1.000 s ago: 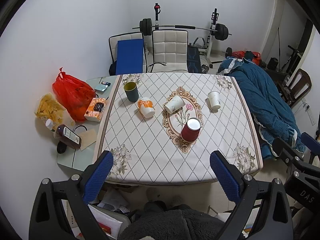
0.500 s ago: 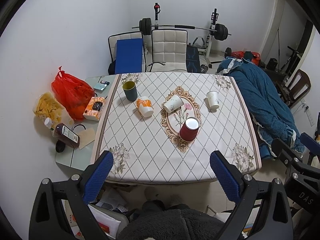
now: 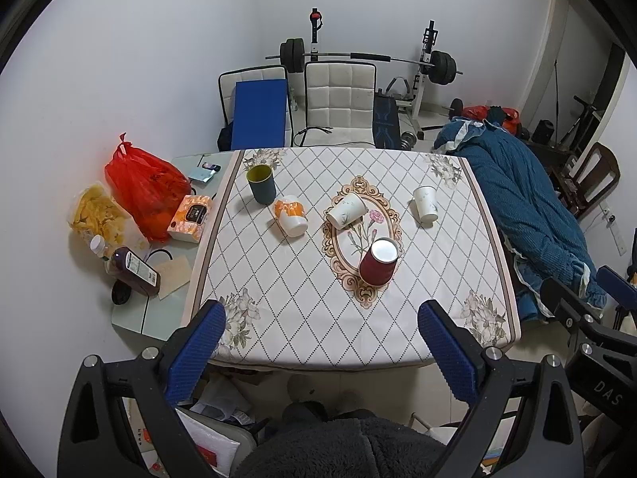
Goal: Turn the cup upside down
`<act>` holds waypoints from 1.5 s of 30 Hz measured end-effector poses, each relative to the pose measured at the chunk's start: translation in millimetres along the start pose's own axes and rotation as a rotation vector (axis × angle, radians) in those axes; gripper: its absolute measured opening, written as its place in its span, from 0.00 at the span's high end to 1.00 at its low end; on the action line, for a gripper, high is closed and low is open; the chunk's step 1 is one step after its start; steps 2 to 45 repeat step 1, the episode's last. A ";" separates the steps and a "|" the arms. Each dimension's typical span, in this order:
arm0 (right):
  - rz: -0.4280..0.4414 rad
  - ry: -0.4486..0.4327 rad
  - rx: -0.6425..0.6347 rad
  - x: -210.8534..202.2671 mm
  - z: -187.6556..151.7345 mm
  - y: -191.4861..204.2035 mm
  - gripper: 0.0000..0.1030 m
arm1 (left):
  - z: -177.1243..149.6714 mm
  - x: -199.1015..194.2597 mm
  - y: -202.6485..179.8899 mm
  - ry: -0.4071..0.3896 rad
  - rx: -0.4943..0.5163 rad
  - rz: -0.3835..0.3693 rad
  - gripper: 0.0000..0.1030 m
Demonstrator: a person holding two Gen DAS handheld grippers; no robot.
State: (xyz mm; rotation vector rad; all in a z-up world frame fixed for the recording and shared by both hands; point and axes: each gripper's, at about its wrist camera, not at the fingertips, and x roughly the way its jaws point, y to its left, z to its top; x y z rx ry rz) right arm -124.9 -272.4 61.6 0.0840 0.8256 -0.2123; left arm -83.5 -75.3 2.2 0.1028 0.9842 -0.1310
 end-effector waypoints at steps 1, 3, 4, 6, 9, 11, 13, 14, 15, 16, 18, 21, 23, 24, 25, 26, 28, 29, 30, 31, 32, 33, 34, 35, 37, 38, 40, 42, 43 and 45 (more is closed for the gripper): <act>0.002 0.001 -0.001 0.0 0.6 0.6 0.03 | -0.1 0.1 -0.1 0.001 0.000 -0.002 0.04; 0.002 0.001 -0.001 0.0 0.6 0.6 0.03 | -0.1 0.1 -0.1 0.001 0.000 -0.002 0.04; 0.002 0.001 -0.001 0.0 0.6 0.6 0.03 | -0.1 0.1 -0.1 0.001 0.000 -0.002 0.04; 0.002 0.001 -0.001 0.0 0.6 0.6 0.03 | -0.1 0.1 -0.1 0.001 0.000 -0.002 0.04; 0.002 0.001 -0.001 0.0 0.6 0.6 0.03 | -0.1 0.1 -0.1 0.001 0.000 -0.002 0.04; 0.002 0.001 -0.001 0.0 0.6 0.6 0.03 | -0.1 0.1 -0.1 0.001 0.000 -0.002 0.04; 0.002 0.001 -0.001 0.0 0.6 0.6 0.03 | -0.1 0.1 -0.1 0.001 0.000 -0.002 0.04; 0.002 0.001 -0.001 0.0 0.6 0.6 0.03 | -0.1 0.1 -0.1 0.001 0.000 -0.002 0.04; 0.002 0.001 -0.001 0.0 0.6 0.6 0.03 | -0.1 0.1 -0.1 0.001 0.000 -0.002 0.04; 0.002 0.001 -0.001 0.0 0.6 0.6 0.03 | -0.1 0.1 -0.1 0.001 0.000 -0.002 0.04; 0.002 0.001 -0.001 0.0 0.6 0.6 0.03 | -0.1 0.1 -0.1 0.001 0.000 -0.002 0.04; 0.002 0.001 -0.001 0.0 0.6 0.6 0.03 | -0.1 0.1 -0.1 0.001 0.000 -0.002 0.04; 0.002 0.001 -0.001 0.0 0.6 0.6 0.03 | -0.1 0.1 -0.1 0.001 0.000 -0.002 0.04; 0.002 0.001 -0.001 0.0 0.6 0.6 0.03 | -0.1 0.1 -0.1 0.001 0.000 -0.002 0.04; 0.002 0.001 -0.001 0.0 0.6 0.6 0.03 | -0.1 0.1 -0.1 0.001 0.000 -0.002 0.04; 0.002 0.001 -0.001 0.0 0.6 0.6 0.03 | -0.1 0.1 -0.1 0.001 0.000 -0.002 0.04; 0.002 0.001 -0.001 0.0 0.6 0.6 0.03 | -0.1 0.1 -0.1 0.001 0.000 -0.002 0.04; 0.002 0.001 -0.001 0.0 0.6 0.6 0.03 | -0.1 0.1 -0.1 0.001 0.000 -0.002 0.04; 0.002 0.001 -0.001 0.0 0.6 0.6 0.03 | -0.1 0.1 -0.1 0.001 0.000 -0.002 0.04; 0.002 0.001 -0.001 0.0 0.6 0.6 0.03 | -0.1 0.1 -0.1 0.001 0.000 -0.002 0.04; 0.002 0.001 -0.001 0.0 0.6 0.6 0.03 | -0.1 0.1 -0.1 0.001 0.000 -0.002 0.04; 0.002 0.001 -0.001 0.0 0.6 0.6 0.03 | -0.1 0.1 -0.1 0.001 0.000 -0.002 0.04; 0.002 0.001 -0.001 0.0 0.6 0.6 0.03 | -0.1 0.1 -0.1 0.001 0.000 -0.002 0.04; 0.002 0.001 -0.001 0.0 0.6 0.6 0.03 | -0.1 0.1 -0.1 0.001 0.000 -0.002 0.04; 0.002 0.001 -0.001 0.0 0.6 0.6 0.03 | -0.1 0.1 -0.1 0.001 0.000 -0.002 0.04; 0.002 0.001 -0.001 0.0 0.6 0.6 0.03 | -0.1 0.1 -0.1 0.001 0.000 -0.002 0.04; 0.002 0.001 -0.001 0.0 0.6 0.6 0.03 | -0.1 0.1 -0.1 0.001 0.000 -0.002 0.04; 0.002 0.001 -0.001 0.0 0.6 0.6 0.03 | -0.1 0.1 -0.1 0.001 0.000 -0.002 0.04; 0.002 0.001 -0.001 0.0 0.6 0.6 0.03 | -0.1 0.1 -0.1 0.001 0.000 -0.002 0.04; 0.002 0.001 -0.001 0.0 0.6 0.6 0.03 | -0.1 0.1 -0.1 0.001 0.000 -0.002 0.04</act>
